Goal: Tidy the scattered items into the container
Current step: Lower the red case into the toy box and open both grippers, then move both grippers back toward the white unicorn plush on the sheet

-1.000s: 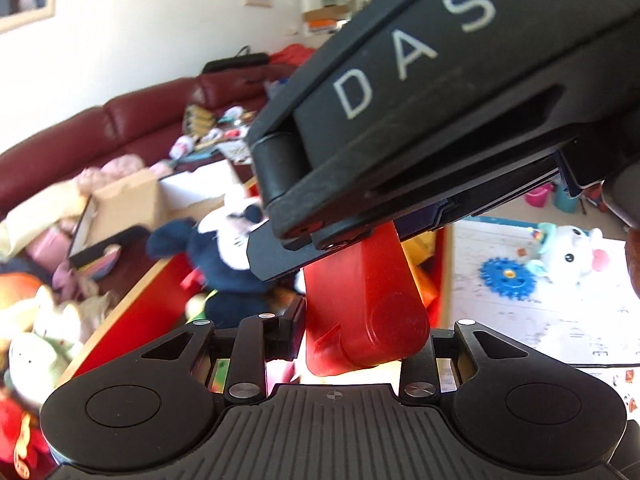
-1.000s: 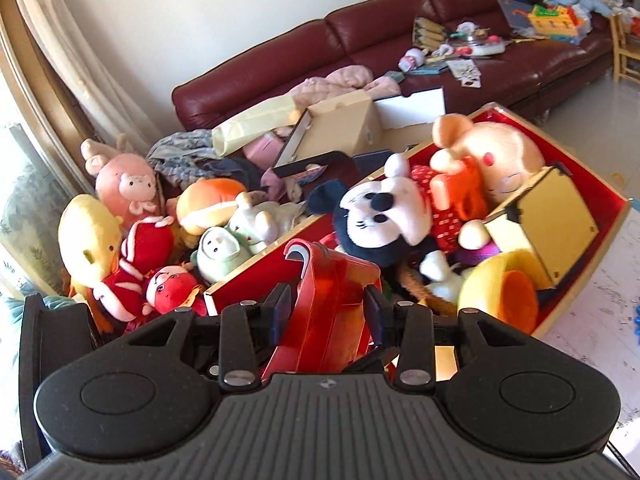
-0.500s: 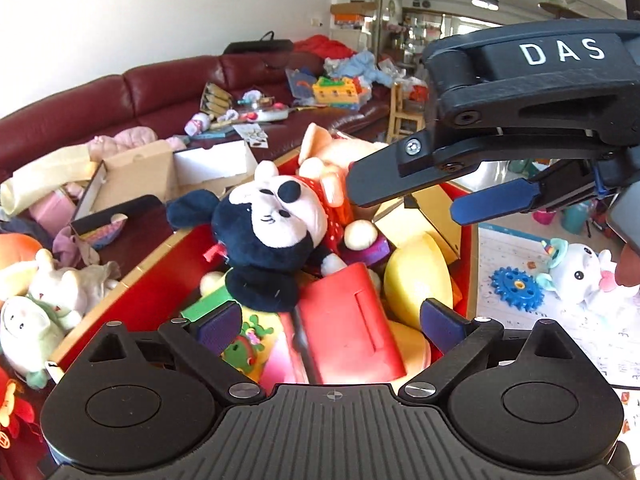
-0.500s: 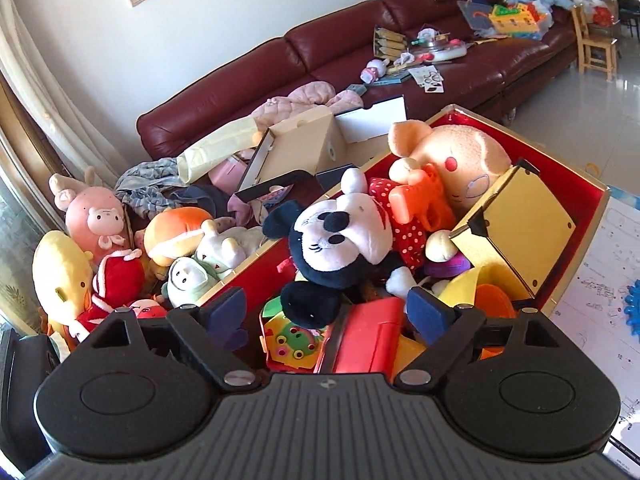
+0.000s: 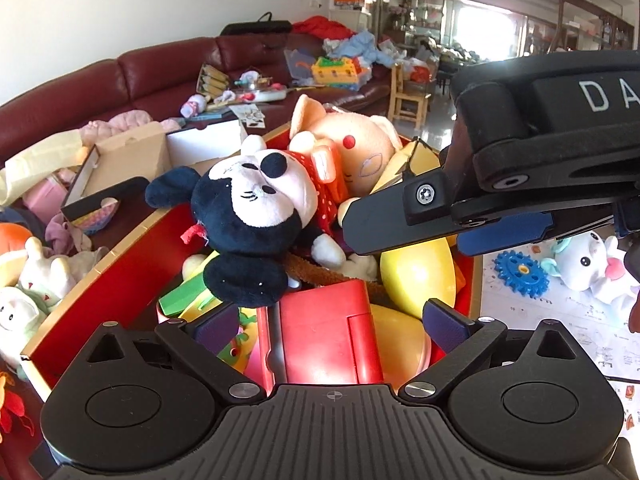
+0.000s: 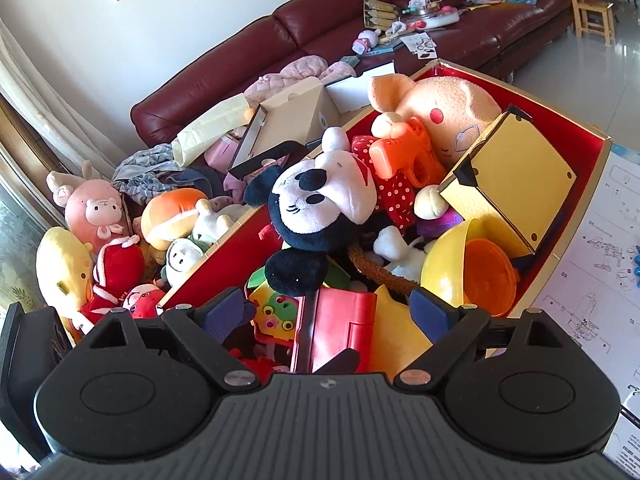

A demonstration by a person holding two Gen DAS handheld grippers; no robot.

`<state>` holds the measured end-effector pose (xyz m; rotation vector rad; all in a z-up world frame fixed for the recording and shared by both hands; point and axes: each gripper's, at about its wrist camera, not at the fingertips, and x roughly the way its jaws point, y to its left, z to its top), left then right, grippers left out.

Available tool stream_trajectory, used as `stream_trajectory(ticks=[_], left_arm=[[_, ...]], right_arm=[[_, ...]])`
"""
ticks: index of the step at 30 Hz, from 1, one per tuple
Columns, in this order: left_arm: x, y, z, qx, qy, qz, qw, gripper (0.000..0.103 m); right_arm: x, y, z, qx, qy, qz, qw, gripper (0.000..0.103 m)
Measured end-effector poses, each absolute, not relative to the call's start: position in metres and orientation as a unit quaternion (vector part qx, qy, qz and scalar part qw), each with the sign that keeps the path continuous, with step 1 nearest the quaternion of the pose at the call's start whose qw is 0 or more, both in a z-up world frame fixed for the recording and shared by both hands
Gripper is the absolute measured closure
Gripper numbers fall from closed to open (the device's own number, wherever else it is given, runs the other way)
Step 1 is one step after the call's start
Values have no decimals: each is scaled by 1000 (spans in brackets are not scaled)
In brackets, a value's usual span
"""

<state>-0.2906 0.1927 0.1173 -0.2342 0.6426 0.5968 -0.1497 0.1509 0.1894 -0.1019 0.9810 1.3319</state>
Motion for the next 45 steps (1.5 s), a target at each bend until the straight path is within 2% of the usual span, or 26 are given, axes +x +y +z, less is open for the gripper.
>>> stream_trajectory(ticks=[10, 19, 27, 45], left_arm=[[-270, 175, 117, -60, 312, 293, 902, 0], [-259, 173, 124, -74, 309, 301, 899, 0], [-249, 172, 138, -90, 293, 321, 896, 0], [-177, 110, 137, 18, 302, 249, 920, 0]], right_arm=[[-131, 134, 188, -15, 441, 585, 680, 7], [-113, 115, 187, 9, 453, 565, 689, 6], [-96, 87, 200, 23, 433, 551, 714, 5], [-36, 16, 166, 113, 470, 450, 751, 3]])
